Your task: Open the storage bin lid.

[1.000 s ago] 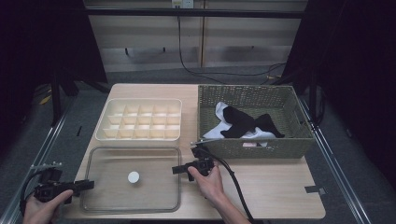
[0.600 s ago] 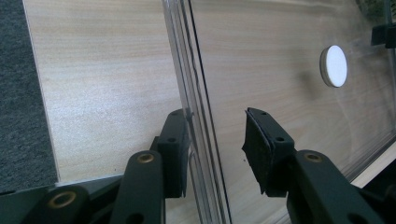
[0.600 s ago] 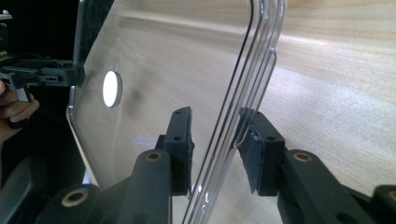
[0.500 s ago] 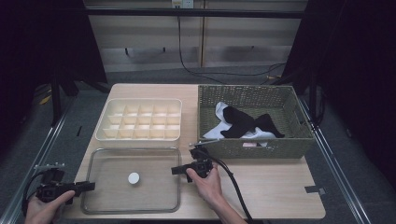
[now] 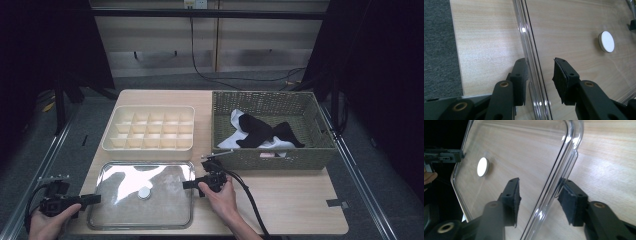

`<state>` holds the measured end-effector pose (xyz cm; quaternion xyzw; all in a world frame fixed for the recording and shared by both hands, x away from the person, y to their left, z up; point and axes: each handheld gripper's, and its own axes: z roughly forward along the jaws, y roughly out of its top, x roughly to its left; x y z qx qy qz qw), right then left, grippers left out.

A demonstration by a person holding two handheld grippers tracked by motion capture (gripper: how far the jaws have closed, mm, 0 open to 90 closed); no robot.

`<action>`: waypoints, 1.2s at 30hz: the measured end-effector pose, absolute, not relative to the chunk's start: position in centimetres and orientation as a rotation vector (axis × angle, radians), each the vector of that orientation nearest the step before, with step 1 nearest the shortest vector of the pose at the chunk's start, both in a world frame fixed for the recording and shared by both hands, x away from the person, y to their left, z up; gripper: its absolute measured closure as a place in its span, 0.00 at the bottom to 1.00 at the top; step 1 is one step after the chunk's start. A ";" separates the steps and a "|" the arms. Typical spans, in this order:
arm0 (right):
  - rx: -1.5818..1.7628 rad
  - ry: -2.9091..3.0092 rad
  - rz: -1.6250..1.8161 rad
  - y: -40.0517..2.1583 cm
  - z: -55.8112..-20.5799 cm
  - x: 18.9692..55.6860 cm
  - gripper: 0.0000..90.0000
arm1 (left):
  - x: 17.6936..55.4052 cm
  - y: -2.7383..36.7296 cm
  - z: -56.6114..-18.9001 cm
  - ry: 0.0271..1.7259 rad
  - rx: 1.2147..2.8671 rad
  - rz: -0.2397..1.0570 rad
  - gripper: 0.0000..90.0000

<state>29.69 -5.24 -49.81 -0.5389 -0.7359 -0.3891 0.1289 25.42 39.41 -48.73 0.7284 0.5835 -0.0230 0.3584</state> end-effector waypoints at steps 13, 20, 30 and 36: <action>-1.590 -2.120 -1.162 -5.9 -49.3 29.8 0.50 | 25.3 39.5 -48.7 1.511 1.887 -0.052 0.69; -1.539 -2.134 -1.145 -5.3 -49.3 29.4 0.54 | 25.8 39.2 -48.6 1.511 1.901 -0.034 0.71; -1.462 -2.126 -1.171 -4.9 -49.5 29.1 0.59 | 26.9 38.8 -49.0 1.514 1.844 -0.047 0.68; -1.445 -2.160 -1.182 -4.6 -49.5 28.8 0.53 | 27.1 38.9 -48.8 1.550 1.800 -0.022 0.61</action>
